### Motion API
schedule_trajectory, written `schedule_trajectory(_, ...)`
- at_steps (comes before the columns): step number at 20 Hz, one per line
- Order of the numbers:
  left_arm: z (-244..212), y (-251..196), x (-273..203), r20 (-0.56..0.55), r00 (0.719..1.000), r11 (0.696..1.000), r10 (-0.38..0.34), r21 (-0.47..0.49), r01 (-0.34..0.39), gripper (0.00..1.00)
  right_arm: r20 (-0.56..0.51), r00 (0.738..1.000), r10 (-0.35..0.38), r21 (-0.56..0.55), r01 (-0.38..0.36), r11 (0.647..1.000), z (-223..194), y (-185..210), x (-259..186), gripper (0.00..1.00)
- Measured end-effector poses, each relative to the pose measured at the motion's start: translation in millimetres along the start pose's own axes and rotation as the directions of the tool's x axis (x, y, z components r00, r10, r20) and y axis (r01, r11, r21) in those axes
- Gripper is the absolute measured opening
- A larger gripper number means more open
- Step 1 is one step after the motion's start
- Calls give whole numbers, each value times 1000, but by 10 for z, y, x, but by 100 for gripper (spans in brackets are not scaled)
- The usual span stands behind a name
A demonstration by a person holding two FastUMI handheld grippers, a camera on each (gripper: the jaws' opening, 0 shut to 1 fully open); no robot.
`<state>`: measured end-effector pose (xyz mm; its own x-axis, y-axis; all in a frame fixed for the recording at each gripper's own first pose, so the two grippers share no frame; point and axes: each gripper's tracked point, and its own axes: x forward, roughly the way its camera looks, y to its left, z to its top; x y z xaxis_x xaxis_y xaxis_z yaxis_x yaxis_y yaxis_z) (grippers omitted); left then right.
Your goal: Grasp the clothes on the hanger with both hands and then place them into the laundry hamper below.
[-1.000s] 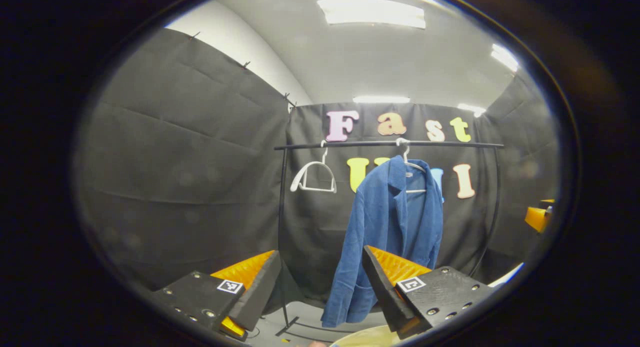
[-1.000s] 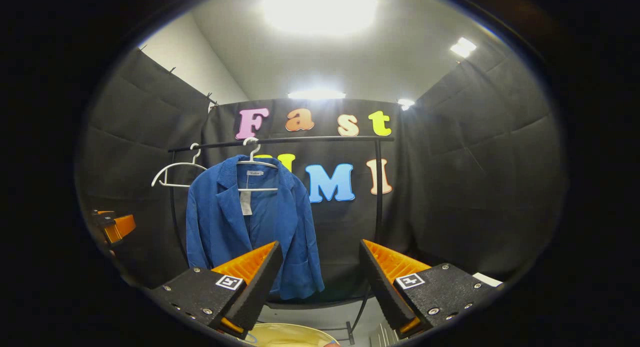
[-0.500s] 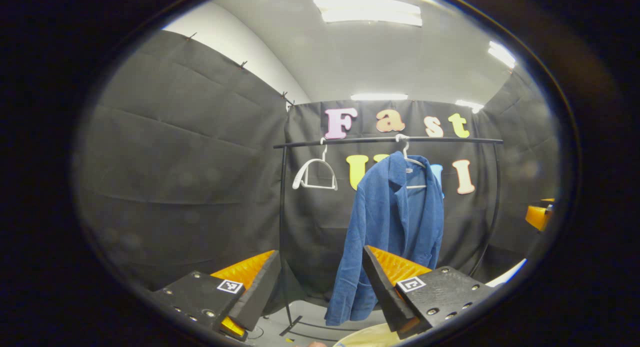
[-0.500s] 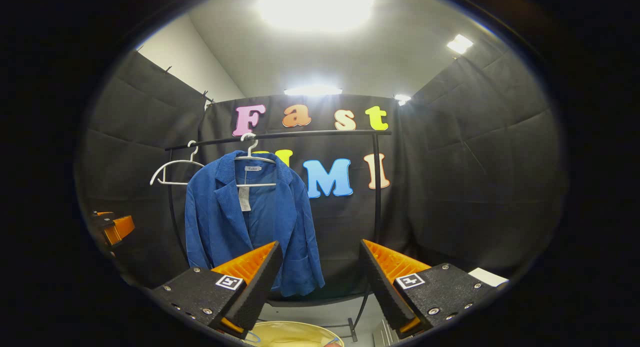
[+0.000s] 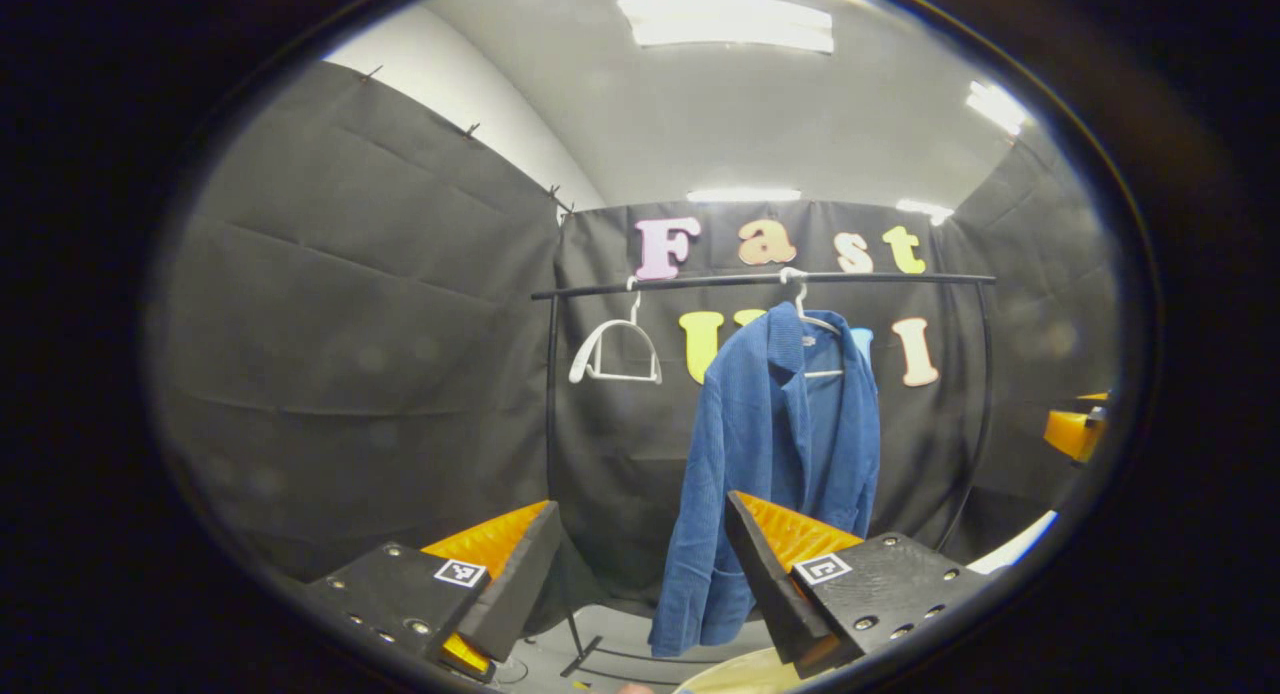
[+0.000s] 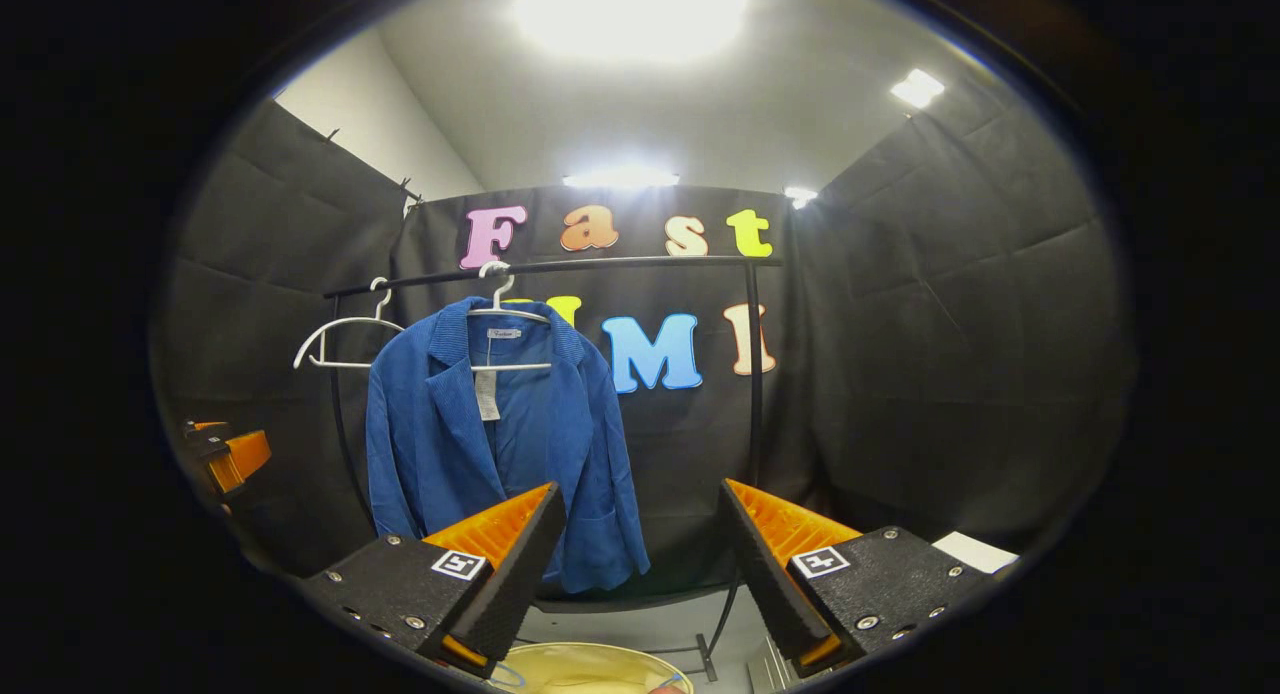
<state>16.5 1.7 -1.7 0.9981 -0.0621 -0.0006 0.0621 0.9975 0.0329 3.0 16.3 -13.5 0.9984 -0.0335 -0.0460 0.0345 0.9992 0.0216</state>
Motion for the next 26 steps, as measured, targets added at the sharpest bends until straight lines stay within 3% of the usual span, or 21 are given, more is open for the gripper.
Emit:
schedule_trajectory(6, 160, -100, 236, 9, 998, 998, -59, 12, 59, 96, 12, 1000, 18, 3, -18, 1000, 190, 127, 301, 95)
schedule_trajectory(11, 230, -546, 573, -9, 995, 993, -95, 64, 96, 95, 24, 997, 73, -7, -73, 997, 406, 183, 827, 95)
schedule_trajectory(20, 344, -1478, 1334, 17, 999, 998, -44, 45, 43, 95, 26, 968, 249, 41, -250, 967, 542, 384, 2052, 95)
schedule_trajectory(26, 234, -2029, 1978, 1, 1000, 1000, -13, 25, 13, 95, 5, 942, 336, 58, -336, 940, 414, 588, 2750, 95)
